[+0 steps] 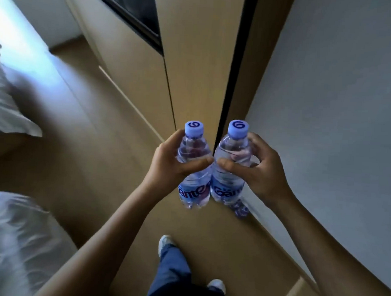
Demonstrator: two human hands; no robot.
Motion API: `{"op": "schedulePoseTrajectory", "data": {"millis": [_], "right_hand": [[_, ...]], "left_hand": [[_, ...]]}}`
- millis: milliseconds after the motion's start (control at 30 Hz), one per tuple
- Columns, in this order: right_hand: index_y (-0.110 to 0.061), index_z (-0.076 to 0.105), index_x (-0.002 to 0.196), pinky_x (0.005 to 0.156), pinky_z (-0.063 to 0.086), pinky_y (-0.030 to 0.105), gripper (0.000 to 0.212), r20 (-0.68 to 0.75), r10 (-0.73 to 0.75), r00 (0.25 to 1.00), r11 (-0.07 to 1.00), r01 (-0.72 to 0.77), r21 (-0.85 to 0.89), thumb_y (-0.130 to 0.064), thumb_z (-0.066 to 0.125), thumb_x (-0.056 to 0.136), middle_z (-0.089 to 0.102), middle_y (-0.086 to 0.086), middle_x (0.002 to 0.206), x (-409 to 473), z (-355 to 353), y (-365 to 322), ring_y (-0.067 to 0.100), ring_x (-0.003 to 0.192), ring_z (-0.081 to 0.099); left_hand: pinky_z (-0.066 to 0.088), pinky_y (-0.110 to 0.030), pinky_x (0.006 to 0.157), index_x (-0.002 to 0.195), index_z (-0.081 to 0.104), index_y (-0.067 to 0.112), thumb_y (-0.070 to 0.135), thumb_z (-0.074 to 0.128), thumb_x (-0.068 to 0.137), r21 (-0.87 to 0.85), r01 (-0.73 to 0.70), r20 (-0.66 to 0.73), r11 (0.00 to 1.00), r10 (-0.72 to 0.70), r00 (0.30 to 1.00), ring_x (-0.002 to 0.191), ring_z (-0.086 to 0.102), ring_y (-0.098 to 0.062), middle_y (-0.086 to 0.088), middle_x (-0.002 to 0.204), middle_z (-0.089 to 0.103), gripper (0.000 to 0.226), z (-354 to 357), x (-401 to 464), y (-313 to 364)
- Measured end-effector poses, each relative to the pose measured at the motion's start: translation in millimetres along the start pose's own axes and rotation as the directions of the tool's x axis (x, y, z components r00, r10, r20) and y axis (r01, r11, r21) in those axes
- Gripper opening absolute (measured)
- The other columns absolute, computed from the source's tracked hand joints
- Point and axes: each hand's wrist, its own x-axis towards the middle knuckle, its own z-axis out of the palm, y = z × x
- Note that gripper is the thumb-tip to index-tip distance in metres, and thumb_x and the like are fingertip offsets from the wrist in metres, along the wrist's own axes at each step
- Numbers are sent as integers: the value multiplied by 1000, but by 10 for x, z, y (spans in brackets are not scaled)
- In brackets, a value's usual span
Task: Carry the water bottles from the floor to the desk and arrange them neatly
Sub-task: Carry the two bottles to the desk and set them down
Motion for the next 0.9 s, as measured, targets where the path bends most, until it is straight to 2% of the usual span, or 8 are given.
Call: {"op": "schedulePoseTrajectory", "data": {"millis": [67, 167, 233, 367, 467, 533, 700, 900], "right_hand": [[-17, 63, 122, 80, 56, 23, 58, 76, 5, 997, 1000, -7, 18, -29, 86, 70, 74, -5, 105, 155, 358, -72, 10, 98, 71], [-18, 65, 115, 85, 59, 41, 49, 160, 16, 987, 999, -22, 34, -26, 87, 72, 75, 0, 103, 389, 947, -135, 18, 96, 72], [-20, 67, 112, 86, 58, 48, 46, 206, 17, 978, 999, -23, 29, -31, 86, 71, 75, -2, 101, 564, 1328, -176, 19, 95, 72], [-24, 67, 110, 83, 59, 43, 49, 314, 5, 949, 1000, -11, 20, -44, 82, 67, 75, -6, 99, 922, 2010, -259, 15, 93, 72], [-24, 67, 112, 84, 59, 39, 53, 378, 13, 926, 999, -29, 37, -44, 83, 66, 75, -7, 100, 1175, 2456, -293, 12, 93, 72], [-25, 67, 110, 85, 58, 37, 49, 421, 9, 907, 999, -23, 28, -41, 83, 67, 75, -7, 98, 1358, 2720, -311, 10, 91, 71], [-25, 67, 111, 91, 56, 46, 51, 490, 32, 871, 999, -36, -1, -43, 83, 66, 76, -4, 99, 1896, 3251, -343, 17, 94, 72], [-20, 67, 113, 91, 56, 48, 47, 561, 37, 827, 998, -62, 25, -30, 84, 70, 76, 2, 101, 2952, 3861, -332, 24, 96, 72]], "left_hand": [[56, -29, 79, 98, 64, 24, 19, 85, 73, 18, 19, -79, 1000, -18, 997, 86, 71, -14, 2, 90, 74, 33, -351, -79, -46], [57, -28, 77, 99, 65, 23, 24, 84, 70, 75, 51, -177, 996, -37, 984, 86, 72, -15, 4, 89, 74, 34, -896, -152, -139], [57, -31, 78, 101, 65, 22, 29, 83, 68, 102, 72, -233, 992, -47, 971, 87, 72, -17, 3, 89, 74, 38, -1258, -177, -211], [55, -29, 76, 102, 66, 20, 28, 84, 69, 104, 98, -336, 990, -58, 940, 85, 71, -17, 3, 88, 73, 39, -1902, -170, -373], [52, -24, 73, 103, 65, 20, 34, 83, 68, 82, 111, -402, 990, -69, 913, 80, 68, -12, 5, 86, 71, 41, -2310, -140, -480], [52, -26, 74, 102, 65, 19, 37, 81, 67, 84, 124, -444, 989, -74, 893, 80, 68, -12, 4, 86, 70, 43, -2539, -97, -560], [53, -28, 76, 105, 64, 19, 40, 80, 67, 90, 141, -536, 986, -71, 841, 82, 69, -16, 5, 88, 70, 46, -2983, 174, -761], [54, -30, 78, 107, 64, 18, 34, 84, 68, 35, 181, -612, 983, -122, 782, 86, 69, -19, 2, 92, 71, 47, -3587, 952, -1114]]}}
